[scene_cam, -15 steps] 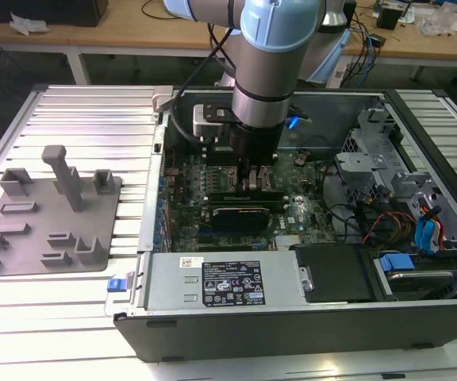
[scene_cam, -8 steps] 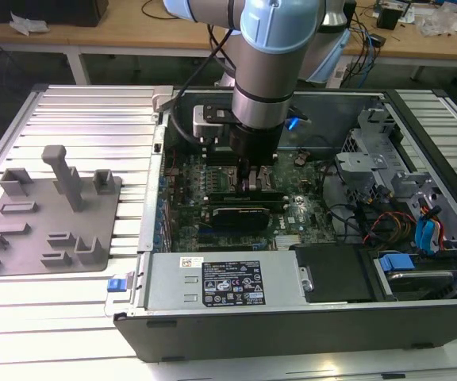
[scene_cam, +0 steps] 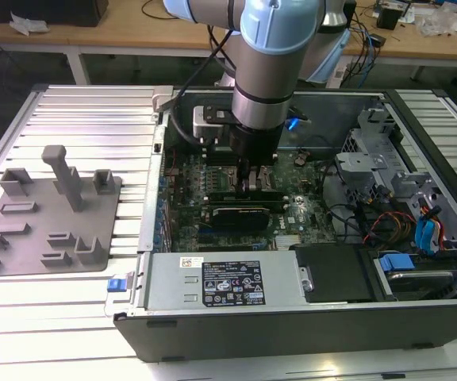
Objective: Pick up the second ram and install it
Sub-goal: 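Insert the second ram into the second slot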
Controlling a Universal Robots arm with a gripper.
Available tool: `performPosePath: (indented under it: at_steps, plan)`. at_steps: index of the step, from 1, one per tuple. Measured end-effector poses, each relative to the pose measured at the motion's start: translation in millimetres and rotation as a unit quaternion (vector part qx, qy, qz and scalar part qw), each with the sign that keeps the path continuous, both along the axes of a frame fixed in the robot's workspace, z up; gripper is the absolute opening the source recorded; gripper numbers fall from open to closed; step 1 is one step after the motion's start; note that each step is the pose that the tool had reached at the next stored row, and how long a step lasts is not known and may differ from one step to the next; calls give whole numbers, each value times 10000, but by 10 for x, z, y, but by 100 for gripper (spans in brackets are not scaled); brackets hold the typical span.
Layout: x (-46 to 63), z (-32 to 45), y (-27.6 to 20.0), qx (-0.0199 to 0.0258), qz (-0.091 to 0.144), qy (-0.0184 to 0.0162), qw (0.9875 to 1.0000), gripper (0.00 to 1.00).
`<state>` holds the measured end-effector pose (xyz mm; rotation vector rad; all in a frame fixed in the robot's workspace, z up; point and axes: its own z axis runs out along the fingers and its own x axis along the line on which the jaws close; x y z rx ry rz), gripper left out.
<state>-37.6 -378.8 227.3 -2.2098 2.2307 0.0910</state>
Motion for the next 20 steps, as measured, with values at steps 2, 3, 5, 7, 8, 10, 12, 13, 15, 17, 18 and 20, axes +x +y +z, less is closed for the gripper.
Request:
performPosePath:
  at_steps: [2,3,5,7,8,10,12,13,15,17,18,20]
  plan:
    - [0,130,0,0,0,0,10000,16]
    - [0,194,0,1,0,0,10000,16]
    - [0,266,0,0,0,0,10000,16]
    - [3,277,0,1,1,0,10000,16]
    - [18,278,0,0,0,0,10000,16]
    - [107,278,0,0,0,0,10000,16]
    - [114,278,0,0,0,0,10000,16]
    - [115,278,0,0,0,0,10000,16]
    - [117,277,0,0,0,0,10000,15]
    - [118,278,0,0,0,0,10000,8]
    - [119,278,0,0,0,0,10000,8]
    - [121,278,0,0,0,0,10000,8]
